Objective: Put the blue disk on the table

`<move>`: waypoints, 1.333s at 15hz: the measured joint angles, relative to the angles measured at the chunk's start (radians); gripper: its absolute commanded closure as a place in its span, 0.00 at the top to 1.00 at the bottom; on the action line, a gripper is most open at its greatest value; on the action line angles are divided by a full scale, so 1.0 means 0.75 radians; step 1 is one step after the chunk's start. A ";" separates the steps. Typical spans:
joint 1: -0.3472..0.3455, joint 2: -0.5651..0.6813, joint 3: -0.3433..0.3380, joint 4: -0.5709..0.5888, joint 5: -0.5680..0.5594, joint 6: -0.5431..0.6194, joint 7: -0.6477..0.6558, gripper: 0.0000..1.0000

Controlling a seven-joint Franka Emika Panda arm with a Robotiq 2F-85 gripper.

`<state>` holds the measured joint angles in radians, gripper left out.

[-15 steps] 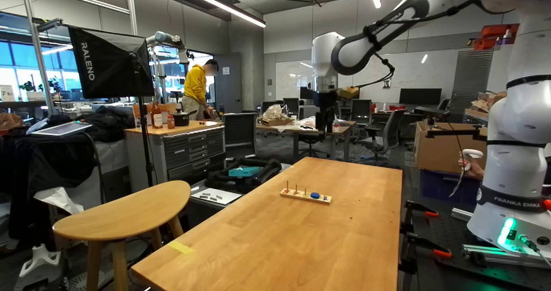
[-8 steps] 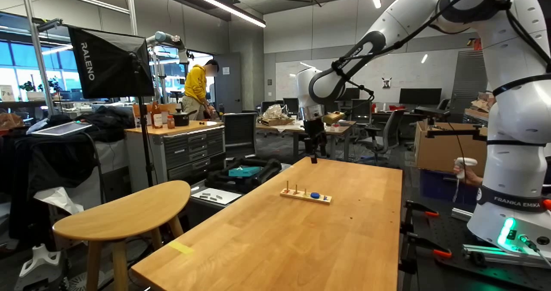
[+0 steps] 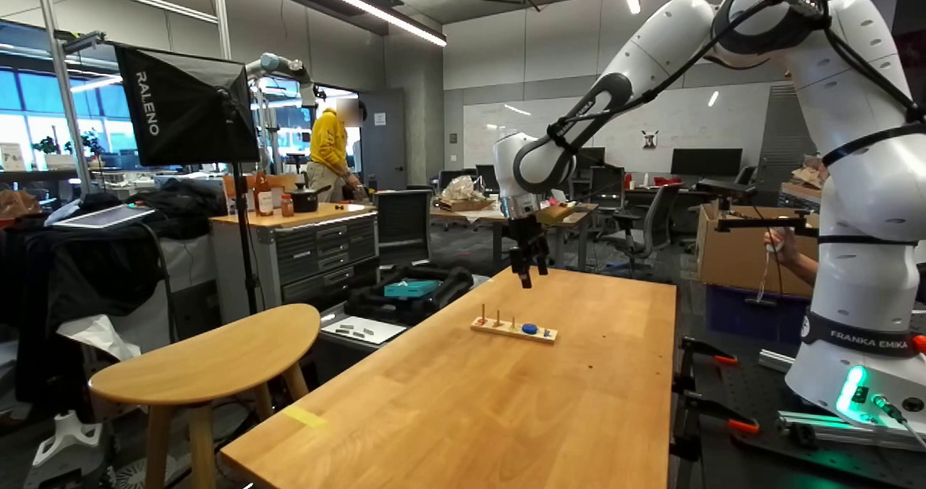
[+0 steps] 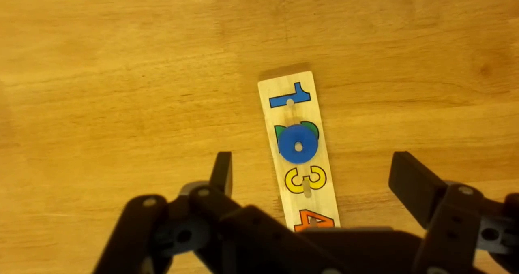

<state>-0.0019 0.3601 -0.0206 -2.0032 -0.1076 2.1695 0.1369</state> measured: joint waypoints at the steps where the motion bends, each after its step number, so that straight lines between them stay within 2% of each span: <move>1: -0.004 0.011 -0.004 -0.016 0.016 0.033 0.000 1.00; 12: -0.088 0.169 -0.002 -0.105 0.228 0.419 -0.059 1.00; 20: -0.088 0.262 0.040 -0.186 0.248 0.627 -0.064 1.00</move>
<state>-0.0680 0.5563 0.0092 -2.1427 0.0782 2.6397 0.0892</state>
